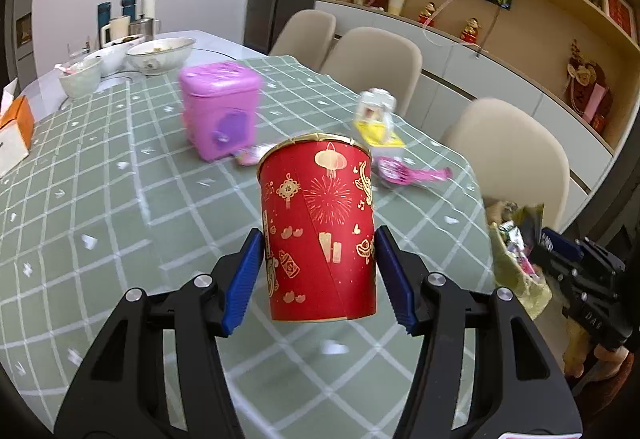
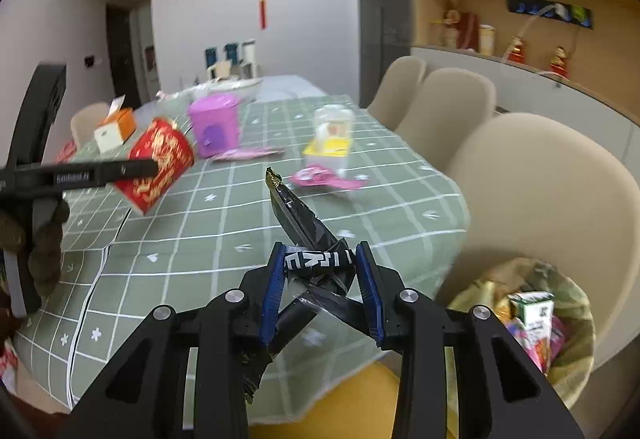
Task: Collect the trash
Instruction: 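Carry the red cup and black wrapper over the trash bag and release both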
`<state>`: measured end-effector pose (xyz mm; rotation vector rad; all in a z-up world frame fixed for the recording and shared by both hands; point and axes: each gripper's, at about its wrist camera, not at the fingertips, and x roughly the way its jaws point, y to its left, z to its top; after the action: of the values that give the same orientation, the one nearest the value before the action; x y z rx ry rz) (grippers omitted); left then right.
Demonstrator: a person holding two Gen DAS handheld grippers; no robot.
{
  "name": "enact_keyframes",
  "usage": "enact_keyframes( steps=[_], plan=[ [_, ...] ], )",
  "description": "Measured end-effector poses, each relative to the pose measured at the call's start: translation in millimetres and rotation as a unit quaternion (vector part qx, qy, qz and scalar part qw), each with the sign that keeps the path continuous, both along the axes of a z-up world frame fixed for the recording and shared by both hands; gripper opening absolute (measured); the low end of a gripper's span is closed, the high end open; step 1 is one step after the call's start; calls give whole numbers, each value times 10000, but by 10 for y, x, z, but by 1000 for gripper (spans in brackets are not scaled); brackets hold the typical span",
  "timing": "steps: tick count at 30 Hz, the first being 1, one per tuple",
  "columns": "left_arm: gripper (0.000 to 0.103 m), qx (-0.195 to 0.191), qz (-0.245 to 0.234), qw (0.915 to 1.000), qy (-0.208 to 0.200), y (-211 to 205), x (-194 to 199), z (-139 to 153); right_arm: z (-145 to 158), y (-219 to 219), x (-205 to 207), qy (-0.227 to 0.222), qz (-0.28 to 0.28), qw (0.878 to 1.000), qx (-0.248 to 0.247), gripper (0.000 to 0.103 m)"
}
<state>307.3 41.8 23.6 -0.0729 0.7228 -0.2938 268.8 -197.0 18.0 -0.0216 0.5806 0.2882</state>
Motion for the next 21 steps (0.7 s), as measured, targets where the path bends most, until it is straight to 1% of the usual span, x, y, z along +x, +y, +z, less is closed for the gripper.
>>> enact_keyframes(
  steps=[5,9,11,14,16,18,21],
  plan=[
    [54,-78,-158,9997,-147,-505,-107,44,33,-555,-167,-66,-390,9990,216,34],
    [54,-258,-215,9988,-364,-911,-146,170,58,-970,-292,-146,-723,9971,184,34],
    [54,-425,-370,9973,-474,-1200,-181,247,74,-1189,-344,-199,-917,9955,131,34],
    [54,-547,-708,9945,-552,-1614,-222,280,78,-1455,-392,-232,-1164,9929,71,34],
    [54,-644,-990,9918,-493,-1938,-227,238,72,-1642,-421,-232,-1332,9908,53,34],
    [54,-735,-1269,9887,-311,-2271,-205,125,53,-1859,-452,-205,-1558,9876,52,34],
    [54,-696,-1591,9848,-28,-2653,-126,-77,9,-2137,-478,-115,-1788,9836,188,34]
  ],
)
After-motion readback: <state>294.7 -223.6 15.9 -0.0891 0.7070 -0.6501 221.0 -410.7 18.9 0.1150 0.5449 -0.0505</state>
